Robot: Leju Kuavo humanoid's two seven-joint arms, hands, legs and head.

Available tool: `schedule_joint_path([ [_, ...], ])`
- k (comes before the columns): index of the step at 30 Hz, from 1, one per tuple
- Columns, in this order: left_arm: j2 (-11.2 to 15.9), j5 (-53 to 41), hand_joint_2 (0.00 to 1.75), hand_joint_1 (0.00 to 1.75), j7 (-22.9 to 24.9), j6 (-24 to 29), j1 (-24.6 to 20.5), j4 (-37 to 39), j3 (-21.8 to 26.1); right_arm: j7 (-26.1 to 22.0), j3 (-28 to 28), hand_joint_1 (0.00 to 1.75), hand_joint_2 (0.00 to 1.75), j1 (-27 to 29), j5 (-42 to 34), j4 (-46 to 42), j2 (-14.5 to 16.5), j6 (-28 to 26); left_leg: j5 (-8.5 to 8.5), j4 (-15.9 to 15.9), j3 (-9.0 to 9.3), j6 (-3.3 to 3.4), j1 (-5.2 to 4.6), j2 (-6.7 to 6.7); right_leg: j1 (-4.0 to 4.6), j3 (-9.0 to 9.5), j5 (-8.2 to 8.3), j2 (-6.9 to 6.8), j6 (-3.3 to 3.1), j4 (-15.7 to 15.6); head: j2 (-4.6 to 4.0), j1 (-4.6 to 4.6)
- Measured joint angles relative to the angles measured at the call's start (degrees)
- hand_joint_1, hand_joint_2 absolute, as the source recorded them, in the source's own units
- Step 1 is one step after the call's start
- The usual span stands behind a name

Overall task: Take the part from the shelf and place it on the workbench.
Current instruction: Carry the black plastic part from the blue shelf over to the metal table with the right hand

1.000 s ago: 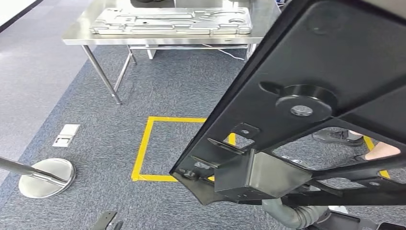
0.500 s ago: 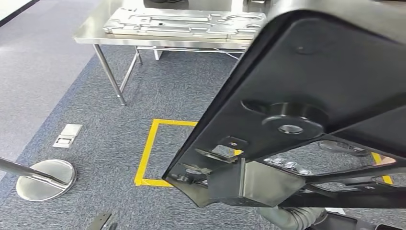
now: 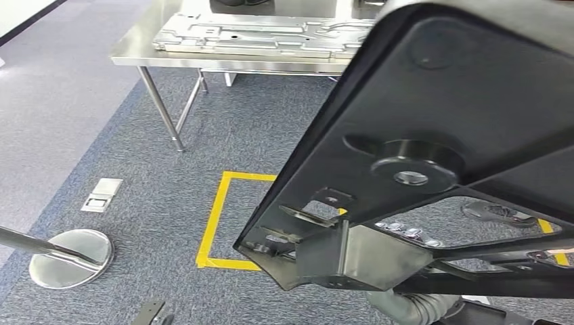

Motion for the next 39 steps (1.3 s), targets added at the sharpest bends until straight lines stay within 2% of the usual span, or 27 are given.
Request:
schedule_joint_path([
  [2, -0.08, 0.00, 1.75, 0.00, -0.04, 0.01, -0.06, 0.00, -0.01, -0.04, 0.03, 1.75, 1.75, 0.01, 0.02, -0.30, 0.13, -0.04, -0.92, 1.09, -0.23, -0.46, -0.13, 0.19, -0.60, 1.33, -0.11, -0.26, 0.48, -1.91, 0.00, -0.04],
  [3, -0.06, 0.00, 1.75, 0.00, -0.05, 0.03, -0.09, 0.00, -0.01, -0.07, 0.05, 1.75, 1.75, 0.05, 0.02, -0.38, 0.21, -0.04, -2.08, 3.34, -1.28, -0.72, -0.10, 0.28, -0.92, 1.85, -0.16, -0.39, 0.82, -2.46, 0.00, -0.06],
  [5, 0.08, 0.00, 1.75, 0.00, -0.06, 0.07, -0.04, 0.00, -0.01, -0.09, 0.06, 1.75, 1.75, 0.18, 0.04, -0.40, 0.30, -0.09, -4.78, 10.37, -5.30, -1.30, 0.07, 0.35, -1.04, 2.36, -0.53, -0.45, 1.09, -2.60, 0.00, -0.08],
  [6, 0.16, 0.00, 1.75, 0.00, -0.06, 0.08, 0.07, 0.00, -0.01, -0.13, 0.06, 1.75, 1.75, 0.35, 0.11, -0.40, 0.31, -0.15, -5.34, 13.30, -7.26, -1.58, 0.18, 0.36, -1.08, 2.61, -0.80, -0.46, 1.25, -2.56, 0.00, -0.09],
  [7, 0.24, -0.01, 1.75, 0.00, -0.06, 0.09, 0.18, 0.00, 0.00, -0.25, 0.07, 1.75, 1.75, 0.59, 0.29, -0.43, 0.31, -0.23, -4.75, 14.42, -8.39, -1.78, 0.27, 0.38, -1.15, 2.91, -1.09, -0.46, 1.40, -2.49, 0.00, -0.09],
  [8, 0.27, -0.01, 1.75, 0.00, -0.06, 0.09, 0.29, 0.00, 0.00, -0.47, 0.08, 1.75, 1.75, 0.96, 0.60, -0.54, 0.31, -0.31, -3.00, 13.35, -8.46, -1.92, 0.32, 0.41, -1.25, 3.30, -1.45, -0.45, 1.61, -2.37, 0.00, -0.09],
  [10, 0.27, -0.02, 1.75, 0.00, -0.03, 0.12, 0.40, 0.00, -0.01, -1.23, 0.12, 1.75, 1.75, 2.12, 1.43, -1.15, 0.27, -0.50, 1.74, 6.73, -6.13, -2.06, 0.38, 0.51, -1.51, 4.19, -2.36, -0.49, 2.25, -2.03, 0.00, -0.10],
  [11, 0.23, -0.02, 1.75, 0.00, 0.01, 0.14, 0.45, 0.00, -0.02, -1.62, 0.14, 1.75, 1.75, 2.73, 1.79, -1.58, 0.22, -0.58, 3.13, 3.70, -4.87, -2.00, 0.31, 0.55, -1.51, 4.44, -2.80, -0.50, 2.64, -1.75, 0.00, -0.11],
  [12, 0.19, -0.02, 1.75, 0.00, 0.05, 0.15, 0.50, 0.00, -0.02, -2.01, 0.17, 1.75, 1.75, 3.32, 2.06, -2.04, 0.14, -0.66, 3.65, 1.85, -4.09, -1.75, 0.21, 0.59, -1.48, 4.54, -3.12, -0.49, 2.98, -1.55, 0.00, -0.13],
  [15, 0.12, -0.03, 1.75, 0.00, 0.11, 0.27, 0.72, 0.00, -0.02, -2.83, 0.25, 1.75, 1.75, 4.62, 2.36, -3.16, -0.19, -0.72, 3.01, 1.08, -3.72, -0.44, -0.08, 0.60, -1.43, 4.65, -3.55, -0.43, 3.83, -1.57, 0.00, -0.23],
  [17, 0.13, -0.04, 1.75, 0.00, 0.08, 0.42, 0.72, 0.00, -0.02, -3.17, 0.27, 1.75, 1.75, 4.97, 2.28, -3.62, -0.45, -0.59, 2.94, 0.77, -3.32, 0.35, 0.09, 0.63, -1.54, 4.30, -4.67, -0.40, 4.32, -0.24, 0.00, -0.25],
  [19, 0.13, -0.05, 1.75, 0.00, 0.05, 0.48, 0.63, 0.00, -0.02, -3.41, 0.28, 1.75, 1.75, 5.14, 2.15, -3.86, -0.75, -0.41, 2.75, 0.59, -2.91, 0.96, 0.20, 0.70, -1.59, 1.35, -7.63, -0.36, 4.64, 5.77, 0.00, -0.25],
  [21, 0.13, -0.15, 1.75, 0.00, 0.05, 0.48, 0.65, 0.00, -0.02, -3.52, 0.28, 1.75, 1.75, 5.46, 2.05, -3.92, -1.04, -0.33, 2.38, 0.60, -2.58, 1.27, 0.17, 0.73, -1.61, -3.16, -10.16, -0.35, 4.79, 13.61, 0.00, -0.25],
  [22, 0.14, -0.23, 1.75, 0.00, 0.05, 0.48, 0.69, 0.00, -0.02, -3.51, 0.28, 1.75, 1.75, 5.59, 2.01, -3.92, -1.15, -0.32, 2.15, 0.60, -2.33, 1.30, 0.15, 0.70, -1.61, -4.54, -9.94, -0.35, 4.78, 15.43, 0.00, -0.25],
  [23, 0.14, -0.30, 1.75, 0.00, 0.04, 0.48, 0.72, 0.00, -0.02, -3.45, 0.28, 1.75, 1.75, 5.61, 1.91, -3.92, -1.22, -0.32, 1.88, 0.60, -1.99, 1.24, 0.14, 0.64, -1.60, -4.86, -8.56, -0.35, 4.70, 15.02, 0.00, -0.24],
  [25, 0.13, -0.35, 1.75, 0.00, -0.04, 0.35, 0.69, 0.00, -0.02, -3.00, 0.28, 1.75, 1.75, 5.02, 1.35, -3.85, -1.27, -0.32, 1.24, 0.58, -1.07, 0.97, 0.14, 0.52, -1.47, -2.57, -3.51, -0.29, 4.18, 8.15, 0.00, -0.23],
  [26, 0.12, -0.34, 1.75, 0.00, -0.14, 0.21, 0.57, 0.00, -0.02, -2.68, 0.27, 1.75, 1.75, 4.47, 0.93, -3.74, -1.26, -0.31, 0.93, 0.56, -0.74, 0.75, 0.11, 0.48, -1.30, -1.13, -1.65, -0.24, 3.83, 4.51, 0.00, -0.23],
  [27, 0.11, -0.31, 1.75, 0.00, -0.27, 0.07, 0.44, 0.00, -0.02, -2.29, 0.26, 1.75, 1.75, 3.83, 0.47, -3.59, -1.25, -0.29, 0.70, 0.55, -0.59, 0.50, 0.13, 0.47, -1.10, -0.01, -0.65, -0.18, 3.48, 1.69, 0.00, -0.24],
  [29, 0.10, -0.26, 1.75, 0.00, -0.47, -0.09, 0.19, 0.00, -0.02, -1.70, 0.20, 1.75, 1.75, 2.81, -0.18, -3.22, -1.23, -0.19, 0.55, 0.25, -0.53, -0.08, 0.20, 0.49, -0.77, 0.71, -0.91, -0.07, 3.08, -0.02, 0.00, -0.25],
  [32, 0.13, -0.24, 1.75, 0.00, -0.55, -0.11, 0.00, 0.00, -0.02, -1.28, -0.01, 1.75, 1.75, 1.96, -0.59, -2.93, -1.11, 0.07, -0.01, 0.21, -0.07, -0.99, 0.10, 0.56, -1.19, 1.76, -0.98, -0.22, 2.55, -1.50, 0.00, -0.26],
  [33, 0.15, -0.24, 1.75, 0.00, -0.56, -0.11, -0.05, 0.00, -0.02, -1.26, -0.05, 1.75, 1.75, 1.74, -0.65, -2.86, -1.02, 0.10, -0.95, 1.87, -0.76, -1.26, 0.07, 0.58, -1.41, 2.20, -0.99, -0.36, 2.32, -1.92, 0.00, -0.27],
  [34, 0.18, -0.25, 1.75, 0.00, -0.57, -0.11, -0.08, 0.00, -0.02, -1.25, -0.05, 1.75, 1.75, 1.57, -0.69, -2.75, -0.93, 0.13, -2.31, 4.79, -2.24, -1.48, 0.12, 0.60, -1.52, 2.51, -1.10, -0.54, 2.11, -2.09, 0.00, -0.28],
  [36, 0.24, -0.25, 1.75, 0.00, -0.56, -0.11, 0.06, 0.00, -0.02, -1.22, -0.07, 1.75, 1.75, 1.44, -0.74, -2.43, -0.82, 0.12, -4.95, 12.35, -6.66, -1.92, 0.22, 0.60, -1.55, 2.93, -1.49, -0.68, 1.86, -2.12, 0.00, -0.28],
  [37, 0.26, -0.26, 1.75, 0.00, -0.56, -0.11, 0.17, 0.00, -0.02, -1.21, -0.07, 1.75, 1.75, 1.45, -0.76, -2.26, -0.80, 0.12, -5.10, 14.69, -8.32, -2.06, 0.24, 0.60, -1.55, 3.19, -1.73, -0.69, 1.86, -2.11, 0.00, -0.28],
  [38, 0.28, -0.26, 1.75, 0.00, -0.56, -0.11, 0.27, 0.00, -0.02, -1.19, -0.07, 1.75, 1.75, 1.45, -0.77, -2.11, -0.79, 0.13, -4.07, 14.98, -9.00, -2.13, 0.24, 0.61, -1.57, 3.53, -1.99, -0.65, 1.92, -2.10, 0.00, -0.29],
  [39, 0.31, -0.26, 1.75, 0.00, -0.56, -0.11, 0.32, 0.00, -0.02, -1.18, -0.07, 1.75, 1.75, 1.46, -0.78, -1.99, -0.78, 0.15, -1.94, 12.93, -8.52, -2.13, 0.26, 0.62, -1.60, 3.97, -2.29, -0.60, 2.04, -2.08, 0.00, -0.29],
])
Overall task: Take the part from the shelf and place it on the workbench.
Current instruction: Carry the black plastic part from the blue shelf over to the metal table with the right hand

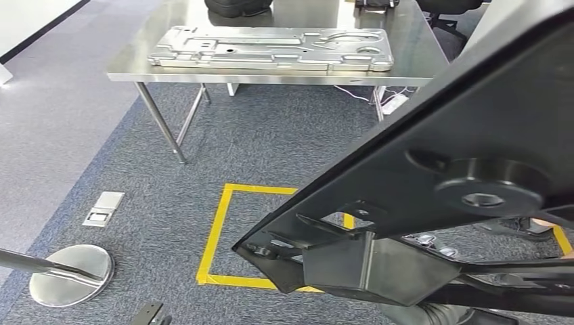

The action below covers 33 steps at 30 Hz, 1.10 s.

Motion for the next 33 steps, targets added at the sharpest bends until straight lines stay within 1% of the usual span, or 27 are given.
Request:
schedule_joint_path([
  [1, 0.04, 0.00, 1.75, 0.00, 0.00, 0.00, 0.00, 0.00, 0.00, 0.00, 0.00, 1.75, 1.75, -0.01, -0.01, 0.08, 0.02, 0.04, 2.70, -3.67, 1.29, 0.06, 0.01, 0.02, -0.04, 0.51, -0.36, 0.03, 0.20, 0.03, 0.00, 0.00],
  [2, 0.09, 0.00, 1.75, 0.00, 0.00, 0.00, -0.01, 0.00, 0.00, 0.00, 0.00, 1.75, 1.75, -0.05, -0.01, 0.14, 0.04, 0.09, 4.65, -7.15, 2.70, 0.18, -0.09, 0.04, 0.03, 0.95, -0.72, 0.03, 0.48, 0.06, 0.00, 0.00],
  [3, 0.12, 0.00, 1.75, 0.00, 0.00, 0.00, -0.05, 0.00, 0.00, 0.01, 0.00, 1.75, 1.75, -0.12, -0.01, 0.18, 0.08, 0.13, 5.75, -9.99, 3.88, 0.45, -0.19, 0.07, 0.10, 1.20, -1.04, 0.07, 0.81, 0.17, 0.00, -0.01],
  [4, 0.14, 0.00, 1.75, 0.00, 0.00, 0.00, -0.08, 0.00, 0.00, 0.02, 0.01, 1.75, 1.75, -0.22, -0.02, 0.21, 0.11, 0.15, 6.02, -11.53, 4.53, 0.75, -0.31, 0.09, 0.19, 1.30, -1.28, 0.10, 1.13, 0.25, 0.00, -0.01],
  [6, 0.14, 0.00, 1.75, 0.00, 0.00, 0.00, -0.07, 0.00, 0.00, 0.05, 0.02, 1.75, 1.75, -0.44, -0.04, 0.25, 0.18, 0.20, 5.38, -12.10, 4.78, 1.48, -0.51, 0.10, 0.21, 1.28, -1.54, 0.15, 1.69, 0.31, 0.00, -0.04],
  [8, 0.19, 0.01, 1.75, 0.00, 0.00, 0.02, -0.01, 0.00, 0.00, 0.07, 0.02, 1.75, 1.75, -0.60, -0.07, 0.25, 0.22, 0.27, 5.29, -12.30, 5.02, 2.18, -0.36, 0.12, 0.08, 1.24, -2.29, 0.15, 2.18, 0.94, 0.00, -0.07],
  [9, 0.23, 0.01, 1.75, 0.00, -0.01, 0.03, -0.08, 0.00, 0.00, 0.08, 0.02, 1.75, 1.75, -0.68, -0.07, 0.25, 0.23, 0.29, 5.23, -12.45, 5.21, 2.52, -0.23, 0.14, 0.04, 0.53, -3.28, 0.17, 2.41, 2.59, 0.00, -0.07],
  [10, 0.26, 0.01, 1.75, 0.00, -0.01, 0.04, -0.16, 0.00, 0.00, 0.09, 0.02, 1.75, 1.75, -0.72, -0.07, 0.26, 0.23, 0.29, 5.15, -12.56, 5.41, 2.83, -0.11, 0.16, -0.01, -0.92, -4.73, 0.20, 2.60, 5.53, 0.00, -0.07],
  [12, 0.29, -0.03, 1.75, 0.00, -0.01, 0.05, -0.24, 0.00, 0.00, 0.19, 0.02, 1.75, 1.75, -0.73, 0.05, 0.35, 0.23, 0.30, 4.80, -12.58, 5.67, 3.17, -0.09, 0.18, -0.05, -5.46, -7.64, 0.23, 2.83, 13.54, 0.00, -0.07],
  [13, 0.29, -0.07, 1.75, 0.00, -0.01, 0.08, -0.20, 0.00, 0.00, 0.27, 0.02, 1.75, 1.75, -0.70, 0.17, 0.43, 0.23, 0.30, 4.58, -12.57, 5.87, 3.22, -0.09, 0.17, -0.07, -7.42, -8.02, 0.23, 2.88, 16.45, 0.00, -0.07],
  [14, 0.29, -0.10, 1.75, 0.00, 0.01, 0.11, -0.16, 0.00, 0.00, 0.36, 0.03, 1.75, 1.75, -0.70, 0.33, 0.51, 0.23, 0.30, 4.31, -12.57, 6.18, 3.18, -0.09, 0.14, -0.08, -8.44, -7.19, 0.23, 2.87, 17.30, 0.00, -0.06],
  [15, 0.29, -0.14, 1.75, 0.00, 0.02, 0.14, -0.12, 0.00, 0.00, 0.43, 0.03, 1.75, 1.75, -0.70, 0.50, 0.57, 0.23, 0.26, 3.97, -12.57, 6.64, 3.08, -0.08, 0.07, -0.08, -8.28, -5.13, 0.23, 2.78, 15.68, 0.00, -0.06],
  [16, 0.29, -0.16, 1.75, 0.00, 0.03, 0.15, -0.11, 0.00, 0.00, 0.45, 0.04, 1.75, 1.75, -0.71, 0.64, 0.62, 0.23, 0.20, 3.58, -12.57, 7.21, 2.93, -0.08, 0.00, -0.05, -7.17, -2.33, 0.23, 2.60, 12.14, 0.00, -0.05],
  [17, 0.28, -0.18, 1.75, 0.00, 0.06, 0.16, -0.09, 0.00, 0.00, 0.45, 0.04, 1.75, 1.75, -0.70, 0.74, 0.66, 0.23, 0.09, 3.19, -12.62, 7.72, 2.73, -0.07, -0.06, 0.03, -5.74, -0.09, 0.26, 2.34, 8.40, 0.00, -0.05],
  [18, 0.28, -0.20, 1.75, 0.00, 0.11, 0.15, -0.14, 0.00, 0.00, 0.46, 0.04, 1.75, 1.75, -0.69, 0.83, 0.67, 0.24, -0.06, 2.86, -12.64, 8.08, 2.50, -0.08, -0.11, 0.19, -4.50, 1.46, 0.29, 2.06, 5.22, 0.00, -0.06],
  [19, 0.28, -0.22, 1.75, 0.00, 0.19, 0.15, -0.20, 0.00, 0.00, 0.48, 0.04, 1.75, 1.75, -0.68, 0.90, 0.69, 0.25, -0.23, 2.64, -12.67, 8.21, 2.24, -0.07, -0.11, 0.38, -3.73, 1.89, 0.32, 1.77, 3.23, 0.00, -0.05],
  [21, 0.24, -0.26, 1.75, 0.00, 0.43, 0.13, -0.31, 0.00, 0.00, 0.52, 0.04, 1.75, 1.75, -0.56, 1.15, 0.69, 0.25, -0.57, 2.51, -13.11, 8.33, 1.64, -0.07, -0.05, 0.68, -3.28, 1.33, 0.46, 1.32, 1.98, 0.00, -0.01],
  [23, 0.20, -0.28, 1.75, 0.00, 0.59, 0.10, -0.37, 0.00, 0.00, 0.57, 0.03, 1.75, 1.75, -0.43, 1.48, 0.63, 0.25, -0.86, 2.19, -13.40, 8.78, 1.02, -0.07, 0.08, 0.34, -2.56, 1.17, 0.50, 0.82, 0.96, 0.00, 0.01],
  [24, 0.19, -0.30, 1.75, 0.00, 0.62, 0.08, -0.39, 0.00, 0.00, 0.58, 0.02, 1.75, 1.75, -0.41, 1.60, 0.60, 0.27, -1.00, 1.57, -12.47, 8.50, 0.75, -0.09, 0.11, 0.13, -2.11, 1.17, 0.42, 0.54, 0.50, 0.00, -0.02],
  [25, 0.19, -0.32, 1.75, 0.00, 0.65, 0.07, -0.41, 0.00, -0.01, 0.60, 0.02, 1.75, 1.75, -0.37, 1.69, 0.58, 0.30, -1.13, 0.37, -10.19, 7.44, 0.51, -0.08, 0.14, -0.07, -1.70, 1.11, 0.30, 0.27, 0.18, 0.00, -0.03],
  [27, 0.18, -0.41, 1.75, 0.00, 0.84, 0.04, -0.29, 0.00, -0.02, 0.68, 0.02, 1.75, 1.75, -0.15, 1.79, 0.59, 0.32, -1.41, -2.70, -2.34, 3.03, 0.08, -0.05, 0.16, -0.06, -1.26, 0.72, 0.13, -0.11, 0.12, 0.00, -0.05],
  [28, 0.18, -0.49, 1.75, 0.00, 0.97, 0.04, -0.16, 0.00, -0.02, 0.79, 0.02, 1.75, 1.75, 0.06, 1.86, 0.59, 0.32, -1.55, -3.53, 1.18, 0.81, -0.07, -0.03, 0.16, -0.05, -1.03, 0.50, 0.12, -0.18, 0.12, 0.00, -0.04],
  [29, 0.18, -0.55, 1.75, 0.00, 1.09, 0.04, -0.02, 0.00, -0.02, 0.92, 0.02, 1.75, 1.75, 0.26, 1.93, 0.59, 0.32, -1.67, -3.21, 2.90, -0.61, -0.16, -0.02, 0.16, -0.06, -0.73, 0.25, 0.17, -0.16, 0.13, 0.00, -0.05],
  [30, 0.18, -0.60, 1.75, 0.00, 1.16, 0.04, 0.08, 0.00, -0.02, 1.09, 0.02, 1.75, 1.75, 0.43, 2.02, 0.59, 0.32, -1.77, -1.63, 2.21, -0.86, -0.17, 0.00, 0.17, -0.09, -0.33, -0.05, 0.23, -0.07, 0.15, 0.00, -0.05],
  [31, 0.18, -0.63, 1.75, 0.00, 1.21, 0.04, 0.13, 0.00, -0.02, 1.26, 0.02, 1.75, 1.75, 0.55, 2.08, 0.58, 0.32, -1.91, 0.96, -0.76, -0.01, -0.13, 0.03, 0.17, -0.12, 0.19, -0.42, 0.29, 0.10, 0.18, 0.00, -0.06],
  [32, 0.17, -0.64, 1.75, 0.00, 1.25, 0.03, 0.16, 0.00, -0.02, 1.39, 0.02, 1.75, 1.75, 0.61, 2.12, 0.58, 0.32, -2.07, 3.53, -4.54, 1.34, -0.01, 0.05, 0.17, -0.14, 0.71, -0.83, 0.34, 0.36, 0.20, 0.00, -0.06],
  [33, 0.14, -0.65, 1.75, 0.00, 1.31, 0.02, 0.17, 0.00, -0.02, 1.51, 0.01, 1.75, 1.75, 0.61, 2.13, 0.58, 0.32, -2.25, 5.37, -7.95, 2.64, 0.16, 0.01, 0.17, -0.04, 1.08, -1.23, 0.39, 0.70, 0.32, 0.00, -0.06],
])
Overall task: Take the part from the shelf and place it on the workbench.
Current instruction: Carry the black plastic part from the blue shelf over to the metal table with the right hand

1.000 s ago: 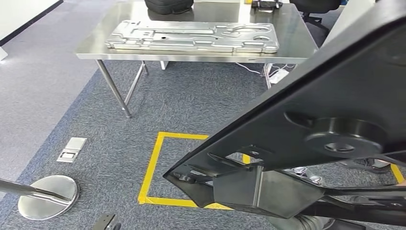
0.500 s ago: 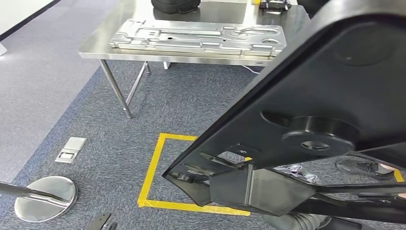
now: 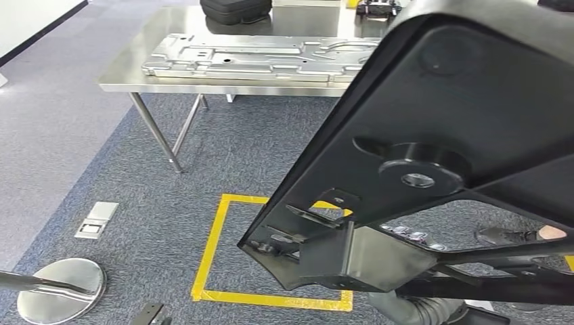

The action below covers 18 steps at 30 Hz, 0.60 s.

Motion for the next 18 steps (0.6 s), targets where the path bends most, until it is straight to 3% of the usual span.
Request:
schedule_joint_path([
  [2, -0.12, -0.04, 1.75, 0.00, 0.19, -0.02, -0.03, 0.00, 0.00, 0.21, -0.01, 1.75, 1.75, 0.01, -0.02, -0.06, -0.04, -0.23, 0.79, -3.41, 1.28, 0.61, -0.16, 0.00, 0.21, 0.17, -0.50, 0.10, 0.67, 0.15, 0.00, 0.00],
  [6, -0.27, -0.07, 1.75, 0.00, 0.38, -0.02, 0.07, 0.00, 0.00, 0.69, -0.02, 1.75, 1.75, 0.02, -0.29, -0.27, -0.21, -0.35, 0.04, -4.15, 1.76, 2.01, -0.11, 0.02, 0.12, -0.16, -1.75, 0.13, 1.72, 1.32, 0.00, -0.01],
  [7, -0.32, -0.07, 1.75, 0.00, 0.40, -0.02, 0.02, 0.00, 0.00, 0.76, -0.04, 1.75, 1.75, 0.04, -0.38, -0.33, -0.29, -0.37, -0.06, -4.29, 2.01, 2.37, 0.01, 0.06, 0.07, -1.13, -2.92, 0.14, 1.96, 3.50, 0.00, -0.01],
  [9, -0.46, -0.09, 1.75, 0.00, 0.46, -0.04, -0.09, 0.00, 0.00, 0.76, -0.15, 1.75, 1.75, 0.34, -0.36, -0.43, -0.57, -0.45, -0.45, -4.32, 2.43, 2.86, 0.02, 0.10, 0.05, -5.08, -5.99, 0.13, 2.20, 10.98, 0.01, -0.01],
  [10, -0.56, -0.13, 1.75, 0.00, 0.53, -0.05, -0.09, 0.00, 0.00, 0.67, -0.23, 1.75, 1.75, 0.79, -0.14, -0.54, -0.74, -0.61, -0.68, -4.32, 2.68, 2.96, 0.01, 0.08, 0.04, -7.29, -6.98, 0.13, 2.26, 14.63, 0.01, -0.01],
  [11, -0.64, -0.20, 1.75, 0.00, 0.61, -0.06, -0.03, 0.00, 0.00, 0.46, -0.32, 1.75, 1.75, 1.44, 0.22, -0.78, -0.94, -0.83, -0.98, -4.32, 3.00, 2.99, 0.01, 0.04, 0.05, -8.88, -6.94, 0.13, 2.28, 16.76, 0.01, -0.01],
  [12, -0.74, -0.31, 1.75, 0.00, 0.69, -0.05, 0.07, 0.00, -0.01, 0.09, -0.40, 1.75, 1.75, 2.22, 0.72, -1.15, -1.15, -1.10, -1.33, -4.32, 3.44, 2.93, 0.01, -0.05, 0.05, -9.43, -5.63, 0.13, 2.25, 16.63, 0.00, -0.01],
  [13, -0.85, -0.47, 1.75, 0.00, 0.73, -0.04, 0.18, 0.00, -0.02, -0.39, -0.47, 1.75, 1.75, 3.04, 1.24, -1.64, -1.36, -1.34, -1.73, -4.32, 4.00, 2.82, 0.01, -0.13, 0.08, -8.85, -3.29, 0.13, 2.10, 14.14, 0.00, -0.01],
  [15, -1.16, -0.80, 1.75, 0.00, 0.82, 0.00, 0.29, 0.00, -0.08, -1.45, -0.56, 1.75, 1.75, 4.49, 2.05, -2.66, -1.81, -1.61, -2.56, -4.38, 5.02, 2.47, -0.03, -0.22, 0.36, -6.25, 1.46, 0.12, 1.48, 6.64, 0.00, -0.01],
  [16, -1.30, -0.92, 1.75, 0.00, 0.86, 0.02, 0.24, 0.00, -0.10, -1.85, -0.61, 1.75, 1.75, 5.08, 2.34, -3.09, -1.99, -1.66, -2.86, -4.40, 5.26, 2.24, -0.02, -0.21, 0.57, -5.25, 2.57, 0.12, 1.12, 3.96, 0.00, 0.00],
  [18, -1.56, -1.01, 1.75, 0.00, 0.98, 0.08, 0.16, 0.00, -0.15, -2.34, -0.72, 1.75, 1.75, 5.93, 2.65, -3.69, -2.33, -1.62, -3.15, -4.66, 5.36, 1.68, -0.01, -0.11, 0.92, -4.57, 2.36, 0.17, 0.60, 2.21, 0.01, 0.01],
])
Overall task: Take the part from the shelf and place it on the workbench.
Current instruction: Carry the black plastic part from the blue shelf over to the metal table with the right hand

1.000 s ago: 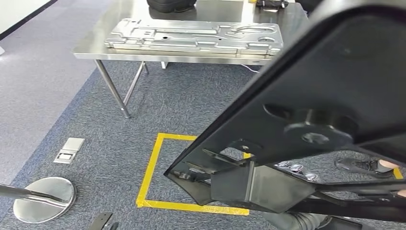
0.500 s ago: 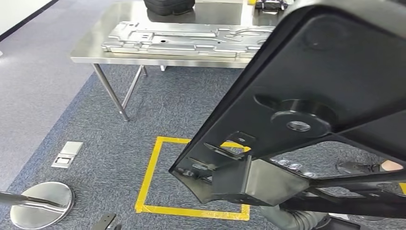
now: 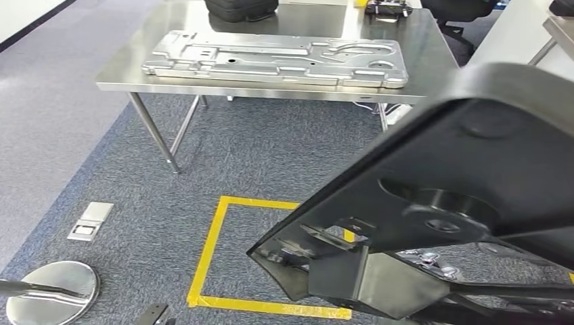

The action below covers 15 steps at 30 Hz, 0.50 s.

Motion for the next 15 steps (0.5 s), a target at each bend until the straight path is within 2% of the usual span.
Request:
schedule_joint_path([
  [2, -0.13, 0.01, 1.75, 0.00, 0.05, 0.05, -0.10, 0.00, -0.05, -0.26, -0.15, 1.75, 1.75, 0.59, 0.02, -0.48, -0.24, 0.23, -0.19, -0.56, 0.55, -0.60, -0.05, 0.11, -0.20, 0.66, -0.32, 0.05, -0.36, -1.11, 0.00, 0.02],
  [4, -0.18, 0.04, 1.75, 0.00, -0.03, 0.08, -0.26, 0.00, -0.07, -0.61, -0.24, 1.75, 1.75, 0.96, -0.07, -0.83, -0.37, 0.51, -1.58, 1.44, 0.01, -1.06, -0.12, 0.13, -0.65, 1.68, -0.41, -0.11, -0.83, -2.05, -0.01, 0.01],
  [5, -0.18, 0.06, 1.75, 0.00, -0.07, 0.08, -0.30, 0.00, -0.07, -0.80, -0.26, 1.75, 1.75, 1.15, -0.09, -0.93, -0.41, 0.61, -3.00, 4.44, -1.46, -1.23, -0.07, 0.13, -0.79, 2.11, -0.55, -0.26, -1.06, -2.26, -0.01, 0.00],
  [7, -0.18, 0.10, 1.75, 0.00, -0.05, 0.15, -0.19, 0.00, -0.07, -1.15, -0.31, 1.75, 1.75, 1.73, -0.07, -0.97, -0.54, 0.79, -5.81, 12.27, -5.93, -1.57, 0.00, 0.13, -0.83, 2.66, -1.03, -0.41, -1.34, -2.28, -0.01, 0.00],
  [8, -0.18, 0.10, 1.75, 0.00, 0.02, 0.20, -0.05, 0.00, -0.07, -1.27, -0.34, 1.75, 1.75, 2.10, -0.05, -0.97, -0.64, 0.90, -6.07, 14.84, -7.68, -1.69, 0.02, 0.13, -0.83, 2.97, -1.29, -0.40, -1.37, -2.28, -0.01, 0.01],
  [9, -0.18, 0.10, 1.75, 0.00, 0.08, 0.28, 0.10, 0.00, -0.07, -1.38, -0.35, 1.75, 1.75, 2.42, -0.04, -0.97, -0.73, 1.01, -5.01, 15.20, -8.40, -1.74, 0.02, 0.13, -0.84, 3.36, -1.58, -0.33, -1.32, -2.26, -0.01, 0.00],
  [10, -0.18, 0.10, 1.75, 0.00, 0.15, 0.35, 0.20, 0.00, -0.07, -1.48, -0.37, 1.75, 1.75, 2.64, -0.04, -0.97, -0.81, 1.15, -2.85, 13.27, -8.04, -1.71, 0.03, 0.13, -0.87, 3.85, -1.92, -0.24, -1.20, -2.25, -0.01, -0.01],
  [12, -0.18, 0.10, 1.75, 0.00, 0.19, 0.47, 0.22, 0.00, -0.07, -1.62, -0.46, 1.75, 1.75, 2.72, -0.14, -0.96, -0.92, 1.42, 2.05, 6.06, -5.50, -1.45, -0.04, 0.13, -0.87, 4.86, -2.72, -0.10, -0.72, -2.19, -0.01, -0.02],
  [13, -0.18, 0.12, 1.75, 0.00, 0.19, 0.49, 0.16, 0.00, -0.07, -1.59, -0.58, 1.75, 1.75, 2.57, -0.31, -0.94, -0.94, 1.55, 3.23, 3.19, -4.34, -1.26, -0.14, 0.13, -0.81, 5.10, -3.05, -0.03, -0.40, -2.07, -0.01, -0.02],
  [14, -0.18, 0.16, 1.75, 0.00, 0.20, 0.49, 0.07, 0.00, -0.07, -1.47, -0.74, 1.75, 1.75, 2.32, -0.57, -0.92, -0.95, 1.68, 3.53, 1.58, -3.72, -1.05, -0.26, 0.13, -0.72, 5.17, -3.29, 0.01, -0.11, -1.97, -0.01, -0.02],
  [15, -0.18, 0.23, 1.75, 0.00, 0.19, 0.47, 0.02, 0.00, -0.07, -1.26, -0.92, 1.75, 1.75, 1.99, -0.88, -0.89, -0.95, 1.85, 3.08, 1.23, -3.57, -0.81, -0.41, 0.12, -0.66, 5.12, -3.40, 0.04, 0.16, -1.95, -0.01, -0.02],
])
